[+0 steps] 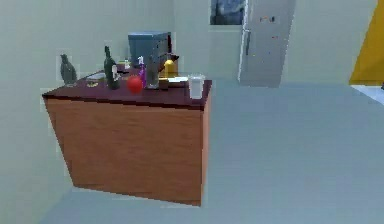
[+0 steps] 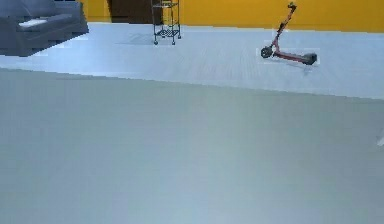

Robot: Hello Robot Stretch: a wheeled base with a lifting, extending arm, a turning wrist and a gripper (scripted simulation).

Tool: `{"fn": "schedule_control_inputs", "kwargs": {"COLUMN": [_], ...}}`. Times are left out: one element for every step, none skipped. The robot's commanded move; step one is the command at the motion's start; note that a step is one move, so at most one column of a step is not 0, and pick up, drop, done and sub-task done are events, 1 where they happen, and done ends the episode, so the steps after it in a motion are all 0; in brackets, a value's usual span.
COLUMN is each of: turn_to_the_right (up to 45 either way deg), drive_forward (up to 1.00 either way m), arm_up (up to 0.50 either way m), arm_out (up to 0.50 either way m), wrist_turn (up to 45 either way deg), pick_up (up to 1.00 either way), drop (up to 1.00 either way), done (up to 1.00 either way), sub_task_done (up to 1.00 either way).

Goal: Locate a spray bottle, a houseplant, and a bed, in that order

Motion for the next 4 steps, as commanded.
{"fn": "schedule_control_inputs", "kwargs": {"turn_to_the_right": [-6.0,0.0,-9.0,0.0], "drive_forward": [0.00,0.65,0.00,0.00], "arm_up": [0.00,0.00,0.00,0.00], "arm_out": [0.00,0.00,0.00,0.00], "wrist_turn": [0.0,0.0,0.0,0.0], "pick_up": [0.00,0.00,0.00,0.00], "drop": [0.00,0.00,0.00,0.00], "done": [0.00,0.00,0.00,0.00], "sub_task_done": [0.00,0.00,0.00,1.00]}}
